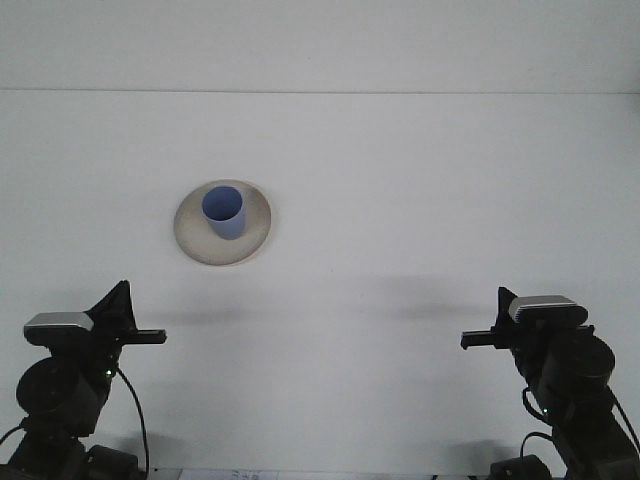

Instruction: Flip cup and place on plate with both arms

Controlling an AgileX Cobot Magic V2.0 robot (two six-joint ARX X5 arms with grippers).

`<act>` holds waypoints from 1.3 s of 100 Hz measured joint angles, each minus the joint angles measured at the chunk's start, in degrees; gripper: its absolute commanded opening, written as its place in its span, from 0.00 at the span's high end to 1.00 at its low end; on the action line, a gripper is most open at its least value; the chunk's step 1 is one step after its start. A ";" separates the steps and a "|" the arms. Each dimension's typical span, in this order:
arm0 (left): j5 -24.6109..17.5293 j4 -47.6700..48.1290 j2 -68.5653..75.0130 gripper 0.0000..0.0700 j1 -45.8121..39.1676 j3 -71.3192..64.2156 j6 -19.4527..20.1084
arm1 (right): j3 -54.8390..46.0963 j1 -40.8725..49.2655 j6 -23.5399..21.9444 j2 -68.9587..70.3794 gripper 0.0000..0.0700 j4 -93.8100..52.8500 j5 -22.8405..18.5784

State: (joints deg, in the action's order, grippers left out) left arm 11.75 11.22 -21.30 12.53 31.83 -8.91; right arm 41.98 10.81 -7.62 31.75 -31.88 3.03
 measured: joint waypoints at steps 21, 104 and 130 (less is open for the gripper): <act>-2.14 -8.79 9.57 0.98 -4.35 -13.03 1.33 | 0.00 0.00 0.00 0.00 1.00 0.00 0.02; -10.36 -18.34 21.07 0.98 -6.88 -29.92 1.95 | 0.00 0.00 -0.02 0.00 1.00 4.76 0.00; -10.34 -18.34 21.07 0.98 -6.88 -29.92 1.95 | 0.00 0.00 -0.02 -0.02 1.00 5.66 0.00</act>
State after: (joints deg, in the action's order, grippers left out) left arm 1.41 -7.11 -0.23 5.65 1.91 -6.96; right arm 41.98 10.81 -7.64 31.73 -26.22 3.03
